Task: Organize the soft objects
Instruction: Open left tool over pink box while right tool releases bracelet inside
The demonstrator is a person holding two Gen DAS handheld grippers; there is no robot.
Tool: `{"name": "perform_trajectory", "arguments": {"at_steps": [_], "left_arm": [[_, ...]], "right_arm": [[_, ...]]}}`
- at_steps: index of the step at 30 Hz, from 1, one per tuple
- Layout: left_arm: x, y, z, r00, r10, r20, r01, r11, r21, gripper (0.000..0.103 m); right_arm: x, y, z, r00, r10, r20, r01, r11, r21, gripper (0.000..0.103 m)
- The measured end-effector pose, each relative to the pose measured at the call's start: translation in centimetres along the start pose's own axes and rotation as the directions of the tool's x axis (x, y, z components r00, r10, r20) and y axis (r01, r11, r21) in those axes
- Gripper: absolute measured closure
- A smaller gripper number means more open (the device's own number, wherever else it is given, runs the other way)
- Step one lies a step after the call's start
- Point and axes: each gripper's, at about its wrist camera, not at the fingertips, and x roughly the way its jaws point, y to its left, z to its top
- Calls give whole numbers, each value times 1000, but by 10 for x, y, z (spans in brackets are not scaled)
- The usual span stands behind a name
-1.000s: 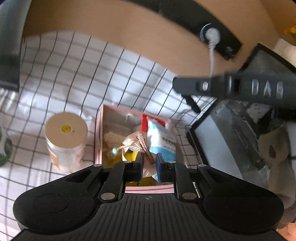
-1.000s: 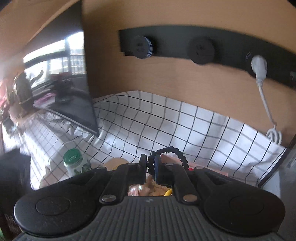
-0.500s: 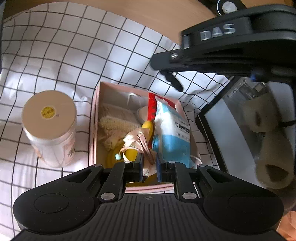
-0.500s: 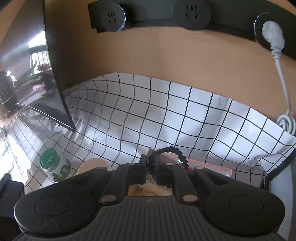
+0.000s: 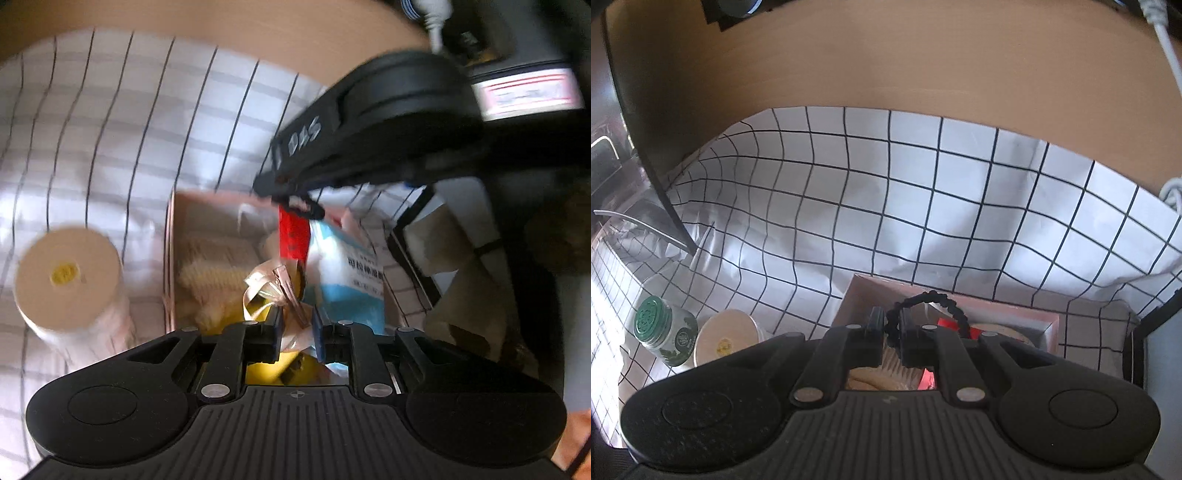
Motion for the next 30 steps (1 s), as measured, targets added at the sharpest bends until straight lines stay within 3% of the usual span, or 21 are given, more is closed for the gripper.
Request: {"name": "perform_trajectory", "arguments": {"at_steps": [3, 5, 7, 9, 12, 16, 21, 23, 26, 30], "left_arm": [[-10, -2, -5, 999, -7, 52, 2, 996, 93, 82], [-12, -1, -6, 998, 7, 55, -14, 992, 123, 82], [-9, 2, -5, 999, -12, 38, 7, 992, 126, 82], [-10, 9, -3, 997, -67, 39, 63, 993, 98, 81], [-13, 22, 3, 985, -156, 67, 157, 987, -15, 81], [-9, 36, 15, 964, -261, 47, 265, 955, -135, 81], [6, 32, 20, 981, -184, -66, 181, 982, -46, 81], [-4, 38, 19, 982, -190, -16, 188, 980, -67, 81], [-31, 45, 19, 979, -155, 133, 170, 980, -107, 81], [-61, 37, 9, 965, -66, 254, 96, 990, -106, 81]], "right_arm": [[0, -5, -2, 1000, 3, -12, -3, 999, 39, 92], [-6, -9, -4, 1000, -9, -2, 9, 997, 78, 78], [-15, -11, -7, 999, -33, 20, 31, 993, 110, 71], [-26, -12, -10, 998, -59, 36, 53, 988, 142, 70], [-51, -8, -20, 993, -99, 70, 86, 981, 172, 70], [-84, 1, -41, 977, -178, 118, 151, 967, 207, 70], [-126, 19, -80, 941, -294, 168, 243, 932, 269, 69], [-138, 24, -98, 928, -330, 174, 274, 919, 284, 68], [-148, 28, -123, 919, -346, 187, 295, 921, 254, 62], [-149, 18, -150, 933, -298, 203, 262, 947, 186, 54]]}}
